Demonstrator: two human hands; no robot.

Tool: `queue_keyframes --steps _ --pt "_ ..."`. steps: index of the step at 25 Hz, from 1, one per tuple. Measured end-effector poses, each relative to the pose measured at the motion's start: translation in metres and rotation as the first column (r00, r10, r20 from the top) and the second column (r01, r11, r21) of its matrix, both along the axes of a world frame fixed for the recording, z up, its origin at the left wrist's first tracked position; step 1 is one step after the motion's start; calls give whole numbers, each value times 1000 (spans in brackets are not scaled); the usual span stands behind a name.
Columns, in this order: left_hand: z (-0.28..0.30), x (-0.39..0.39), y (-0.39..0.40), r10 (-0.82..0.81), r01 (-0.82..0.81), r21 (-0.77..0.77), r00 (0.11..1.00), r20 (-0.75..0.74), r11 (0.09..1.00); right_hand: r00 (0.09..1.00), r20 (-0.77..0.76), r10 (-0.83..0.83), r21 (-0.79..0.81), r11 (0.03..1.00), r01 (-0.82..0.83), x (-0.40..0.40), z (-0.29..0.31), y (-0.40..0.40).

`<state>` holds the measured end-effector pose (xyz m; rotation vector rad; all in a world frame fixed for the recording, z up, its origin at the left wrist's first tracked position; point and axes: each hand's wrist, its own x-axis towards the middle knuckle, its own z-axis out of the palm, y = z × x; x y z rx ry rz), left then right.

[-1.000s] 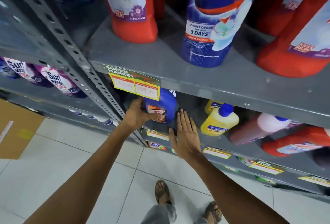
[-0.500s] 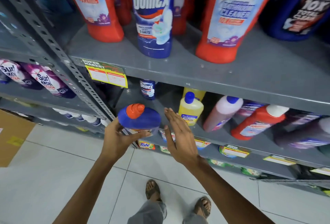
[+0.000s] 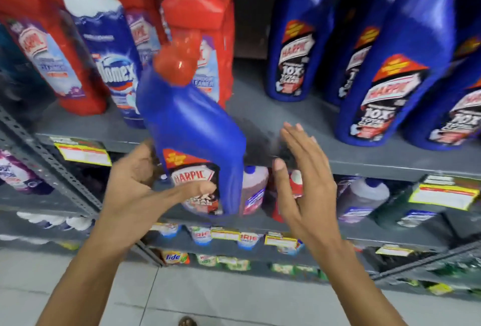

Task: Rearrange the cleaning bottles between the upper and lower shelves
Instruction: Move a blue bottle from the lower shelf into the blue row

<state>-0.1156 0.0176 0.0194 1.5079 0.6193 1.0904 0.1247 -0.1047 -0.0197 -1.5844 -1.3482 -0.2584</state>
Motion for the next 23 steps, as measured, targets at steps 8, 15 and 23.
queue_keyframes --steps 8,15,23 --pt "55 105 5 -82 78 30 982 169 997 973 42 -228 -284 931 231 54 14 -13" --pt "46 148 27 -117 117 9 986 121 993 914 249 -320 -257 888 381 53 -4 -6" --pt "41 173 42 -161 161 13 982 95 987 893 258 -368 -195 886 421 50 -9 -1"
